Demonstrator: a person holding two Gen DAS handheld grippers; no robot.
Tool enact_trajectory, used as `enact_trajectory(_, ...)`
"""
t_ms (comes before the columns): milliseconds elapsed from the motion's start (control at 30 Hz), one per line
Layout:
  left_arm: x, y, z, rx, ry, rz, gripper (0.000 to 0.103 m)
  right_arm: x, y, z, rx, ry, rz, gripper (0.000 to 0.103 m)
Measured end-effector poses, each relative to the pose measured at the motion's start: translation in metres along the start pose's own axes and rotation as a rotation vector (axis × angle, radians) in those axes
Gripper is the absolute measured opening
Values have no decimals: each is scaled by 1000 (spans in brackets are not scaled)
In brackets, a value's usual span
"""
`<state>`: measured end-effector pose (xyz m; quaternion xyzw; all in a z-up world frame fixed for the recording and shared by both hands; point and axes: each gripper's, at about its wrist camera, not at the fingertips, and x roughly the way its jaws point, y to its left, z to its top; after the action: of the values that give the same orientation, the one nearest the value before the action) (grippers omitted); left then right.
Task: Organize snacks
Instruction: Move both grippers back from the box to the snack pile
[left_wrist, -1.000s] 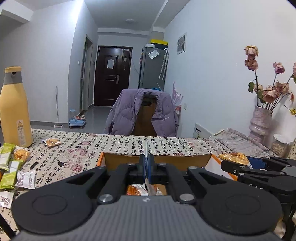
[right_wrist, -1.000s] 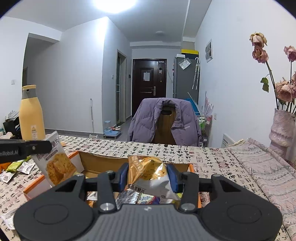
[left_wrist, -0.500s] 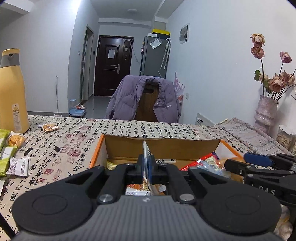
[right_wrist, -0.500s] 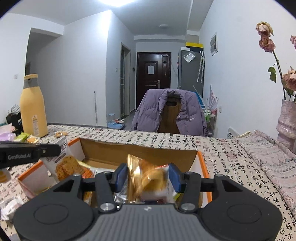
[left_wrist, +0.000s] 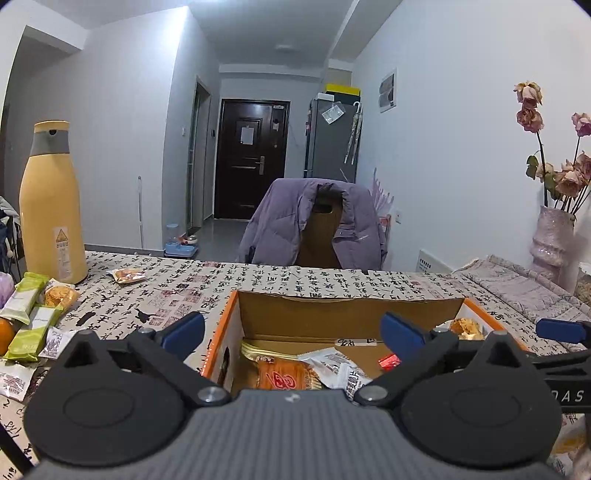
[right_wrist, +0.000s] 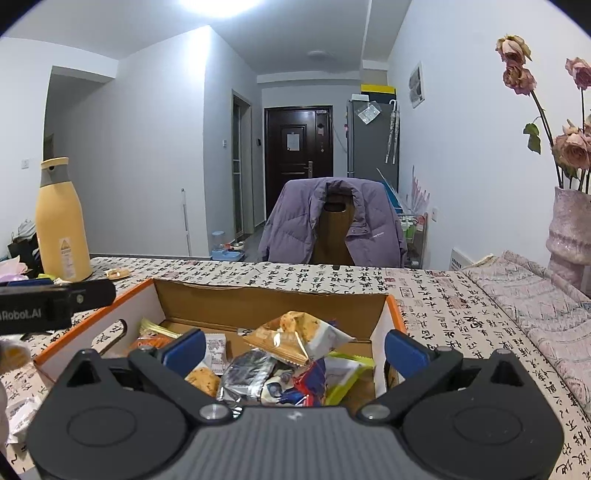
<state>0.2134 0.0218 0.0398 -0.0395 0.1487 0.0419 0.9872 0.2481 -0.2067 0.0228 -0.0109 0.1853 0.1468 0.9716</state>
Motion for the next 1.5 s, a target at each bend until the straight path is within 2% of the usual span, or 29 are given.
enact_trajectory(233,-5,-4,8,-9,-15,14,103,-5,4,5,-17,-5,-9,103)
enact_trajectory(467,-21,-8,21,-10,-11,-8,103,-29,6,15,-21,-30,-17,103)
enact_trajectory(767,-51,-4,17,0,-17,-2,103,-60,4,9,-22,-34,-24,103)
enact_trajectory(933,-64,3,6,6,-1,6,103,-77,0,-1,-27,-21,-32,103)
enact_trajectory(1133,-76,17,-17,4,57,13,103,-92,-7,-20,-31,18,-50,103)
enact_trajectory(1500,-87,38,-59,27,140,35,103,-92,-22,-58,-29,165,-90,103)
